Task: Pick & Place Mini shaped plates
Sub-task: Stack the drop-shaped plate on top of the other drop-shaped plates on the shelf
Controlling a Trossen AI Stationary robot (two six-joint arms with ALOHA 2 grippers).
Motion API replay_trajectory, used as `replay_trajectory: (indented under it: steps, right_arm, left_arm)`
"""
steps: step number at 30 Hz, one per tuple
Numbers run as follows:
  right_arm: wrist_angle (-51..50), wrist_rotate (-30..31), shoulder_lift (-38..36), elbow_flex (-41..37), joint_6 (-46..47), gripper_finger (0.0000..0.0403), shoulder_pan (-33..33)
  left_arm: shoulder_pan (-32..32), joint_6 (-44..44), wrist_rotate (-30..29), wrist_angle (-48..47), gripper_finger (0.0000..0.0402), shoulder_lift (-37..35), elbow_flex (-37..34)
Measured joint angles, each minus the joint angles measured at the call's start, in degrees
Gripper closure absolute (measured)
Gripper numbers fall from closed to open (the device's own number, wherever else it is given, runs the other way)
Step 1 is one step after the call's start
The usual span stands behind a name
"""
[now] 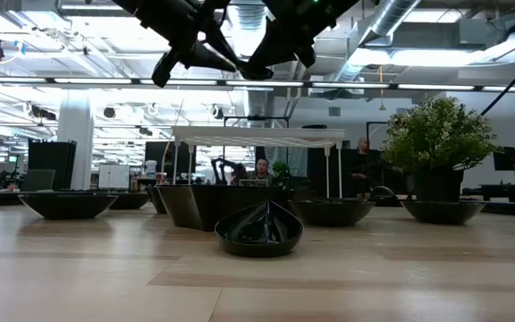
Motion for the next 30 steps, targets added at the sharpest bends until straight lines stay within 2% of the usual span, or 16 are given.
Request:
replay_trajectory:
  steps: [11, 17, 24, 30]
  right_arm:
    - [-1.8, 2.2, 0.0, 0.0, 0.0, 0.0402, -0.1]
    - [-3.7, 3.6, 0.0, 1.1, -0.5, 0.0403, -0.1]
    - [-9.0, 3.8, -0.4, 4.9, -0.6, 0.0403, -3.0]
    - [-20.2, 3.1, -0.4, 10.5, -0.5, 0.0403, -7.8]
  left_arm:
    - [-0.7, 4.6, 0.4, -1.6, 0.0254, -1.0, 0.0]
    - [-0.7, 4.8, 0.3, -9.5, 0.0216, -5.0, 0.0]
    - [-0.7, 4.8, -1.6, -12.3, 0.0196, -7.6, -0.8]
    - [-0.7, 1.9, -1.9, -12.0, 0.0196, -7.6, -3.9]
